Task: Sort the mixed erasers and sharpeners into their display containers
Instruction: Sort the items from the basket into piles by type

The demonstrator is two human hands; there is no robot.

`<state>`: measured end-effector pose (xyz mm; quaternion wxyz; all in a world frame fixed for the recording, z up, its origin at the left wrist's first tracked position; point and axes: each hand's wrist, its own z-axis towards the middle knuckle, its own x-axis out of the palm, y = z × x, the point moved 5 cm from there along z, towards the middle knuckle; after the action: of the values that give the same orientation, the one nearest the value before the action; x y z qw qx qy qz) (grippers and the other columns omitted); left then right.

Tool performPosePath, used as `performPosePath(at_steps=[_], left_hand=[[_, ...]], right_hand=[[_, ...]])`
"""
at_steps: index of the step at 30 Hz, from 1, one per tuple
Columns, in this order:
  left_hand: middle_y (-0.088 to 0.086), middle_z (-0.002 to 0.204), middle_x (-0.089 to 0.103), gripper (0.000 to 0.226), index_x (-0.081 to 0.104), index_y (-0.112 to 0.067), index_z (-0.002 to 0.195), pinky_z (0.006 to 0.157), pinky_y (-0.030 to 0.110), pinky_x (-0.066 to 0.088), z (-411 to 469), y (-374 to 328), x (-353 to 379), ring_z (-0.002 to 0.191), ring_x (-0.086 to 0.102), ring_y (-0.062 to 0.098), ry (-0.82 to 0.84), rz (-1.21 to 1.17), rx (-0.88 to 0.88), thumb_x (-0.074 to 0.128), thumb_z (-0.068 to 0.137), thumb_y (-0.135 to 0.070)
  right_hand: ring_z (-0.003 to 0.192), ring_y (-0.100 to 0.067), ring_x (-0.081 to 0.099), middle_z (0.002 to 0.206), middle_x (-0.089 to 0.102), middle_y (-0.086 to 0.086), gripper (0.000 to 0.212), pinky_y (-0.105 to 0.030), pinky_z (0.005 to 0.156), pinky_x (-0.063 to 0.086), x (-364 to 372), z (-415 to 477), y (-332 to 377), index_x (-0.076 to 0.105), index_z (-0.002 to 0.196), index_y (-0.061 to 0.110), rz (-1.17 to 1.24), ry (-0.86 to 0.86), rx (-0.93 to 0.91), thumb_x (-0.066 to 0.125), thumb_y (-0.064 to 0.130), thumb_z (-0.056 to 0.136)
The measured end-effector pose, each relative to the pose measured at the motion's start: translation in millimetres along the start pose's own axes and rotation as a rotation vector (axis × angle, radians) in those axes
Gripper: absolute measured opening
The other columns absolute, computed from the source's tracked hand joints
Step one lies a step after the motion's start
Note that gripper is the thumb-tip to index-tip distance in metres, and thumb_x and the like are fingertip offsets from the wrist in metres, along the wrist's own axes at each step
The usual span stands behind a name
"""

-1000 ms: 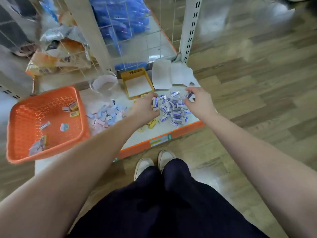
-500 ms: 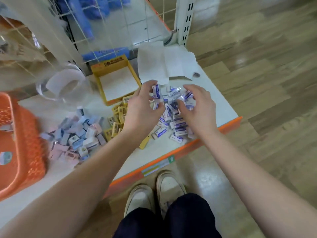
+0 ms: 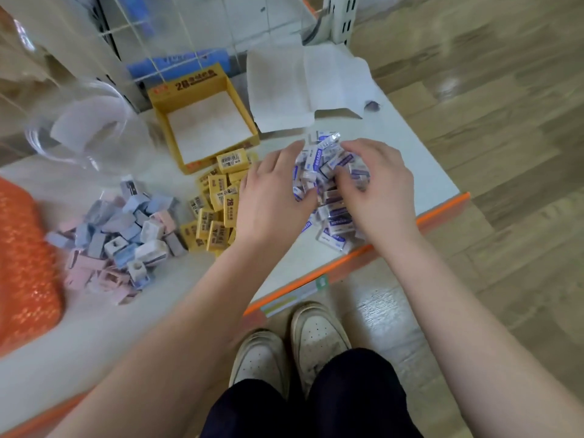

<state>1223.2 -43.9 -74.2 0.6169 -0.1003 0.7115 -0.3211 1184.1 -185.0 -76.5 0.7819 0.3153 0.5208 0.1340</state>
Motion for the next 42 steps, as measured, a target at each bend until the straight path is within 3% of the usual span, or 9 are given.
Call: performPosePath(at_steps=[4, 10, 13, 17, 25, 33, 37, 42], left_hand=[[-0.003, 0.135, 0.050, 0.056, 0.044, -0.025, 0.138, 0.105, 0.036, 0.030, -10.5, 11.7, -12.4, 0.126, 0.041, 0.023, -0.090, -0.004, 0.012, 0.062, 0.085, -0.024], [0.000, 0.131, 0.053, 0.051, 0.049, -0.024, 0.133, 0.102, 0.042, 0.036, -21.4, 42.8, -51.4, 0.123, 0.044, 0.023, -0.200, -0.015, -0.054, 0.062, 0.084, -0.018], [0.000, 0.130, 0.054, 0.050, 0.051, -0.024, 0.132, 0.101, 0.039, 0.035, -44.8, 58.1, -93.0, 0.121, 0.046, 0.023, -0.230, 0.032, -0.075, 0.062, 0.084, -0.017], [0.003, 0.125, 0.057, 0.047, 0.054, -0.022, 0.129, 0.096, 0.032, 0.032, -97.9, 70.4, -160.2, 0.116, 0.048, 0.025, -0.242, 0.067, -0.132, 0.063, 0.083, -0.015], [0.006, 0.126, 0.058, 0.052, 0.053, -0.022, 0.129, 0.098, 0.041, 0.039, -184.1, 106.0, -247.2, 0.117, 0.049, 0.030, -0.176, 0.095, -0.322, 0.066, 0.079, -0.022], [0.011, 0.130, 0.054, 0.053, 0.054, -0.018, 0.129, 0.097, 0.034, 0.036, -245.1, 212.2, -283.4, 0.119, 0.048, 0.032, -0.164, 0.130, -0.513, 0.068, 0.079, -0.019], [0.015, 0.122, 0.057, 0.050, 0.055, -0.013, 0.128, 0.093, 0.030, 0.035, -262.3, 257.0, -284.6, 0.114, 0.051, 0.033, -0.169, 0.093, -0.603, 0.067, 0.080, -0.017], [0.017, 0.124, 0.056, 0.051, 0.051, -0.011, 0.132, 0.090, 0.029, 0.036, -248.6, 289.7, -276.9, 0.117, 0.050, 0.033, -0.110, 0.096, -0.611, 0.063, 0.083, -0.016]], right_hand=[[0.106, -0.022, 0.051, 0.110, 0.063, -0.006, 0.028, -0.033, 0.089, 0.045, 8.4, -9.0, 25.6, 0.067, 0.105, 0.010, 0.039, -0.106, -0.106, 0.059, 0.008, 0.078], [0.109, -0.036, 0.050, 0.117, 0.058, -0.014, 0.039, -0.042, 0.092, 0.043, 35.9, -16.3, 74.8, 0.063, 0.115, 0.007, 0.058, 0.121, -0.261, 0.060, 0.012, 0.076], [0.114, -0.037, 0.046, 0.123, 0.054, -0.013, 0.044, -0.041, 0.096, 0.038, 31.3, -24.4, 104.7, 0.059, 0.122, 0.009, 0.034, 0.270, -0.300, 0.064, 0.012, 0.078], [0.124, -0.029, 0.037, 0.134, 0.044, -0.007, 0.048, -0.025, 0.101, 0.022, 3.3, -32.2, 166.2, 0.048, 0.133, 0.016, 0.011, 0.461, -0.350, 0.061, 0.019, 0.086], [0.125, -0.020, 0.040, 0.137, 0.044, -0.007, 0.050, -0.017, 0.092, 0.024, -11.6, -77.6, 294.2, 0.045, 0.134, 0.017, 0.007, 0.730, -0.546, 0.062, 0.025, 0.087], [0.121, -0.019, 0.045, 0.131, 0.049, -0.008, 0.048, -0.017, 0.091, 0.027, 68.0, -107.0, 349.4, 0.049, 0.132, 0.018, -0.015, 0.832, -0.577, 0.063, 0.024, 0.087], [0.117, -0.023, 0.051, 0.128, 0.053, -0.010, 0.041, -0.025, 0.096, 0.034, 113.8, -114.8, 355.6, 0.054, 0.127, 0.016, -0.007, 0.829, -0.532, 0.062, 0.018, 0.087], [0.116, -0.024, 0.051, 0.126, 0.056, -0.009, 0.034, -0.030, 0.098, 0.036, 153.6, -117.2, 361.4, 0.059, 0.120, 0.012, -0.130, 0.865, -0.615, 0.062, 0.011, 0.086]])
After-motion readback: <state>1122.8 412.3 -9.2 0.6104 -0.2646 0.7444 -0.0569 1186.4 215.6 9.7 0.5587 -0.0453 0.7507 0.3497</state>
